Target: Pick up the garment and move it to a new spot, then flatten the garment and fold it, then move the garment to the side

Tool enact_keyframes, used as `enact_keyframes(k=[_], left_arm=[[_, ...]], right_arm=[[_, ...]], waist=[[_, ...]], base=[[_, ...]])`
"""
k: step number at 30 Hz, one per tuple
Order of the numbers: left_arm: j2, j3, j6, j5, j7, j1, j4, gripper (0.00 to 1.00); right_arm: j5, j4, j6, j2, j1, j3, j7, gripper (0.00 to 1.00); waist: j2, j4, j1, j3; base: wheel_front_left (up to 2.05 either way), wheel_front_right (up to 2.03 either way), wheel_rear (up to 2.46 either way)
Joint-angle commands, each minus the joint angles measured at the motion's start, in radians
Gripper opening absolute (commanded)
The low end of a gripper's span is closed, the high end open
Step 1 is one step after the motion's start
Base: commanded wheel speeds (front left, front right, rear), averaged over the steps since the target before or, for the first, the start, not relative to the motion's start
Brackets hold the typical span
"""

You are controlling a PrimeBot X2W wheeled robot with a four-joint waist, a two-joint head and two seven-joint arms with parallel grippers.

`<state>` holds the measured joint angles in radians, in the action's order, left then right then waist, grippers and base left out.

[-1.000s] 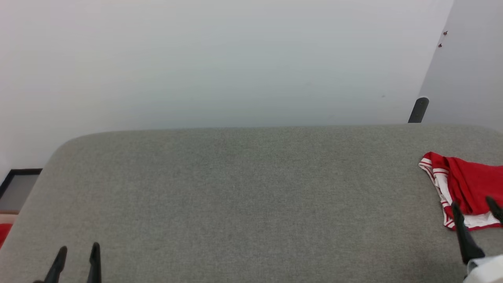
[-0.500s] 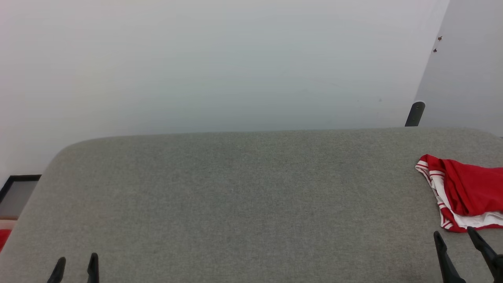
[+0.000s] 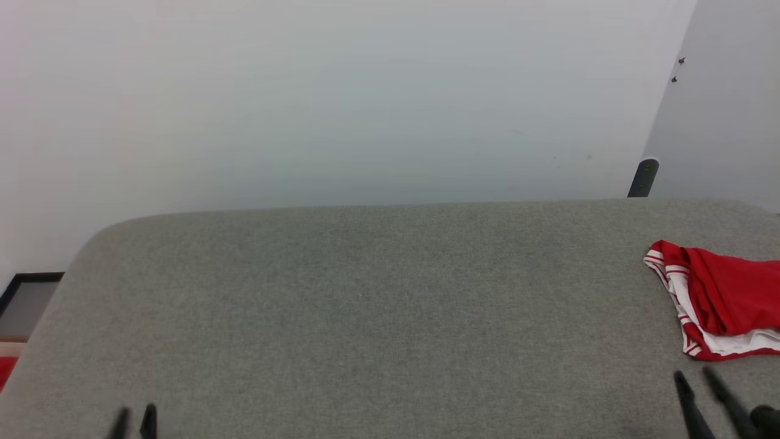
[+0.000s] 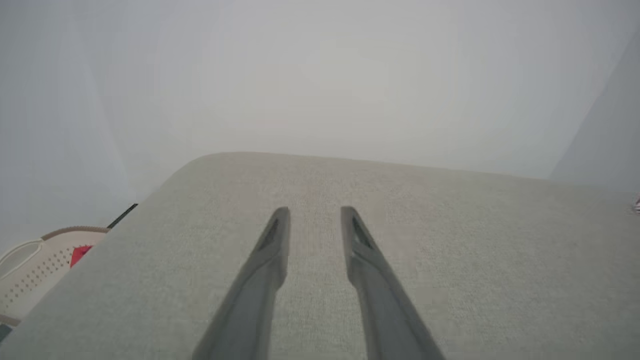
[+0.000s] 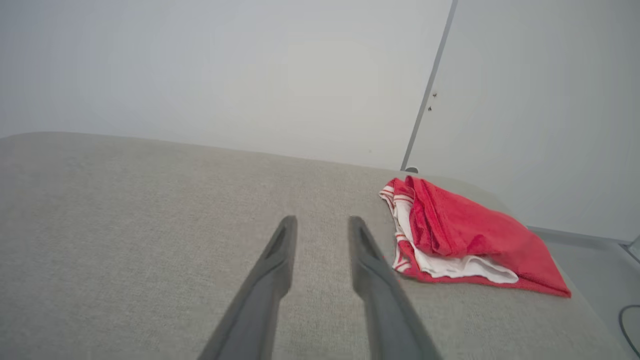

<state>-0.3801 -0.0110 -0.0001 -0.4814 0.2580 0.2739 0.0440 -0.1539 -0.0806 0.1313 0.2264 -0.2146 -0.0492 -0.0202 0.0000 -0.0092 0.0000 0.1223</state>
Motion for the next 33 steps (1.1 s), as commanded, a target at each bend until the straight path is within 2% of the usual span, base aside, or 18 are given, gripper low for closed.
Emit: enact_keyframes(k=[1, 33], left_arm=[[0.007, 0.003, -0.001, -0.004, -0.003, 0.000, 0.006, 0.00], [0.129, -0.036, -0.049, -0.419, -0.140, -0.144, 0.082, 0.00]], right_arm=[[-0.004, 0.008, 0.000, -0.003, -0.001, 0.000, 0.001, 0.00], [-0.541, 0.128, 0.000, -0.068, 0.122, -0.025, 0.051, 0.00]], waist=[[0.0000, 0.000, 0.0000, 0.000], [0.0000, 0.002, 0.0000, -0.031]], base=[[0.00, 0.00, 0.00], [0.00, 0.00, 0.00]])
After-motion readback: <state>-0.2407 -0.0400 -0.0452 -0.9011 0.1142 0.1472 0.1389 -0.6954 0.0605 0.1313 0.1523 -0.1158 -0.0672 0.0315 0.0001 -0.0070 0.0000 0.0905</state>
